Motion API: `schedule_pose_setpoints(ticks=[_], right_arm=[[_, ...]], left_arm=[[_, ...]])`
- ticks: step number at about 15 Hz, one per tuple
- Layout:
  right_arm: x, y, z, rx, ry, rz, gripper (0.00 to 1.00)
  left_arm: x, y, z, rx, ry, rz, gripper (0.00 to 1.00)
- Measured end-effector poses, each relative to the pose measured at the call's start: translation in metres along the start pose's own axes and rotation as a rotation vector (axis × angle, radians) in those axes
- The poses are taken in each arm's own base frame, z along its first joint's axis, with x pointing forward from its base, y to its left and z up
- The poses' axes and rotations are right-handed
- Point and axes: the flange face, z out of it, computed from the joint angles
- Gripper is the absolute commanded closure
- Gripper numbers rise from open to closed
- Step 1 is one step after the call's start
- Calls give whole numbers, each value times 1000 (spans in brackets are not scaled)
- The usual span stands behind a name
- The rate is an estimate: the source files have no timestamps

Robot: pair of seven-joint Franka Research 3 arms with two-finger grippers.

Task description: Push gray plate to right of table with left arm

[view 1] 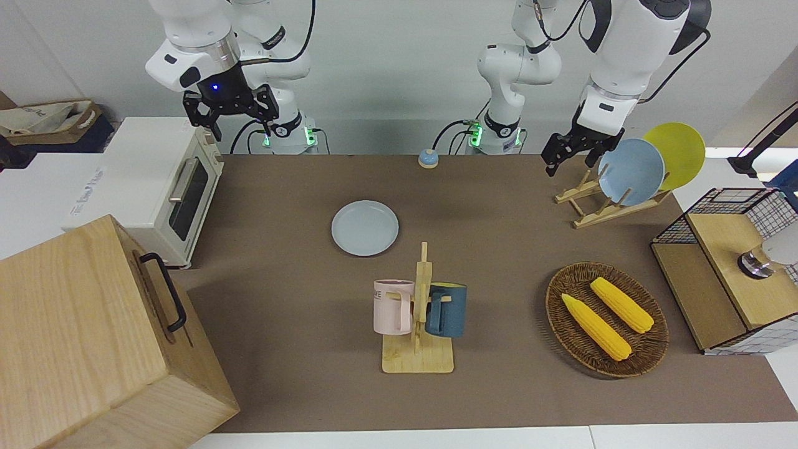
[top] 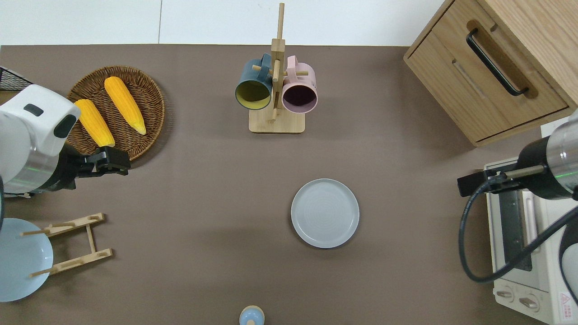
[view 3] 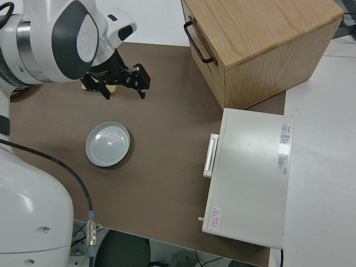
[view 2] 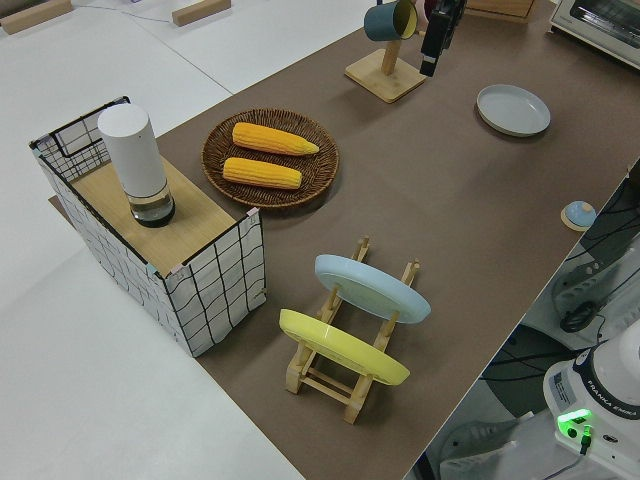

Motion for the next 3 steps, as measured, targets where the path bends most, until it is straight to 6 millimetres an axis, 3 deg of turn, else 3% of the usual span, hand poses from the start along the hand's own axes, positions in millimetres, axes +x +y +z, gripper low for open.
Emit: schedule_pose_setpoints(ticks=[3], right_arm=[[0,0,0,0,0,0,17]], left_arm=[[8,-25,1,-8,-3,46,7]])
